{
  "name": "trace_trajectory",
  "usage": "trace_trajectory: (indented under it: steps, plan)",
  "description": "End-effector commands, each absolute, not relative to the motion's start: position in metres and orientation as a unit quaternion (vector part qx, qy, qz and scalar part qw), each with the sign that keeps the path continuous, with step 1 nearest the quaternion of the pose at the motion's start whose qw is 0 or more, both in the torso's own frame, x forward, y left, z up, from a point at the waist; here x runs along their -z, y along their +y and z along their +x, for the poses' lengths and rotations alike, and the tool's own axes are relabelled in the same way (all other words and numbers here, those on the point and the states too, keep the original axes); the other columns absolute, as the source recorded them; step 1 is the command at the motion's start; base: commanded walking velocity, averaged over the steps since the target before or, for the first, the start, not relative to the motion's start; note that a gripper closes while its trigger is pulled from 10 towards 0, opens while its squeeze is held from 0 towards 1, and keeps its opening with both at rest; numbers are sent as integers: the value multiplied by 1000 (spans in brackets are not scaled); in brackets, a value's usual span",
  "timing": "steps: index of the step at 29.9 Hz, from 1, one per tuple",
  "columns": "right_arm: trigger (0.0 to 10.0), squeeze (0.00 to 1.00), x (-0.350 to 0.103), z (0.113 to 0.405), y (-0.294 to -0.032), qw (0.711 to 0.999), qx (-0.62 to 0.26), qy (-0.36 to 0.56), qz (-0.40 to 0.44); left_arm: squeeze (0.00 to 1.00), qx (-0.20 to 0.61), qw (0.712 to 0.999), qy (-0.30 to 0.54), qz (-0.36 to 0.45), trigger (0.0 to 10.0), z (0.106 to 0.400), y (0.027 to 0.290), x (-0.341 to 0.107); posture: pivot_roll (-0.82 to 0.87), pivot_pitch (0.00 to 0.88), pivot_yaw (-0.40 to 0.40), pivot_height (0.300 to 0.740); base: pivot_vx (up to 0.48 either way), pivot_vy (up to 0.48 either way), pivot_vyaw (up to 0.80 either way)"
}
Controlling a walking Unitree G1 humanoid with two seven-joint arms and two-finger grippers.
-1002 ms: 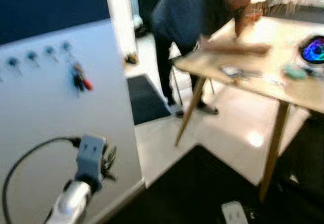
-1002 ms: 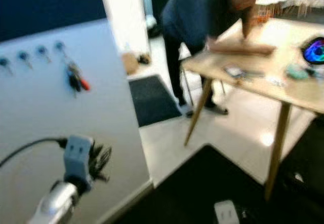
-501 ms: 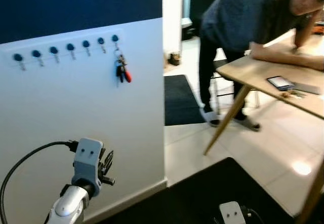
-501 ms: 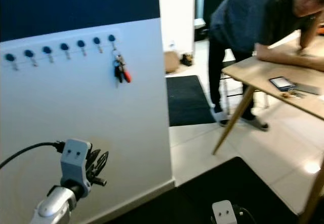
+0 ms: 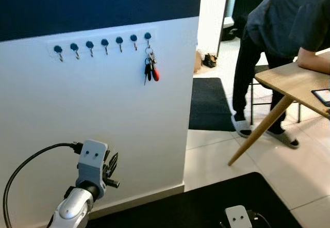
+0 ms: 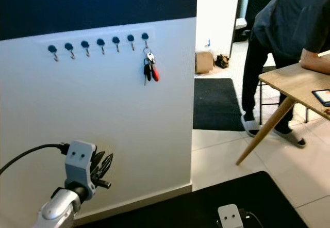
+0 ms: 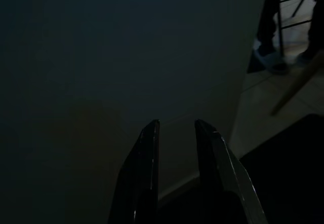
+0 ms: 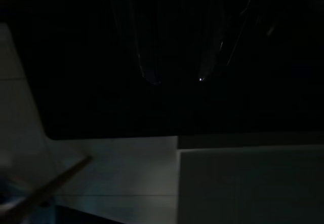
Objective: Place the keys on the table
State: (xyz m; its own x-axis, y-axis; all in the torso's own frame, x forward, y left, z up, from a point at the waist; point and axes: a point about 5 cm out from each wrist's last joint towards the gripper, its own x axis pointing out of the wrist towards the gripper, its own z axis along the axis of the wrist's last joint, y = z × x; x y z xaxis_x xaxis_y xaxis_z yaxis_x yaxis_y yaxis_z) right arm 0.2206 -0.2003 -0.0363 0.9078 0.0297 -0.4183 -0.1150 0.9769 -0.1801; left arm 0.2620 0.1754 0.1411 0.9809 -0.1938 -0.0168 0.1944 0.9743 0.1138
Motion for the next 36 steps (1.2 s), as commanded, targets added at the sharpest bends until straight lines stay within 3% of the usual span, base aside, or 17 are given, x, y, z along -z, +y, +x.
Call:
trace_trajectory:
  steps: [1, 14, 21, 25, 30, 36]
  plan:
    - [10000, 0, 41, 214, -199, 970, -34, 222, -94, 0, 96, 994, 8, 57, 10000, 262, 175, -140, 103, 119, 40, 740, 0, 0, 0]
    - [10000, 0, 29, 226, -191, 980, -30, 180, -76, 0, 118, 990, -63, 47, 10000, 273, 133, -180, 103, 122, 41, 740, 0, 0, 0]
    - [10000, 0, -33, 263, -168, 997, -48, 9, -61, 0, 126, 983, -128, 43, 10000, 283, 114, -214, 83, 133, 53, 740, 0, 0, 0]
    - [10000, 0, -45, 267, -167, 997, -44, -17, -57, 0, 139, 980, -133, 56, 10000, 283, 111, -216, 81, 132, 53, 740, 0, 0, 0]
    - [10000, 0, -93, 269, -179, 993, 6, -108, -43, 0, 155, 977, -125, 77, 10000, 283, 111, -212, 55, 135, 73, 740, 0, 0, 0]
    - [10000, 0, -107, 266, -176, 991, 10, -126, -43, 0, 185, 972, -126, 72, 10000, 286, 99, -215, 32, 140, 103, 740, 0, 0, 0]
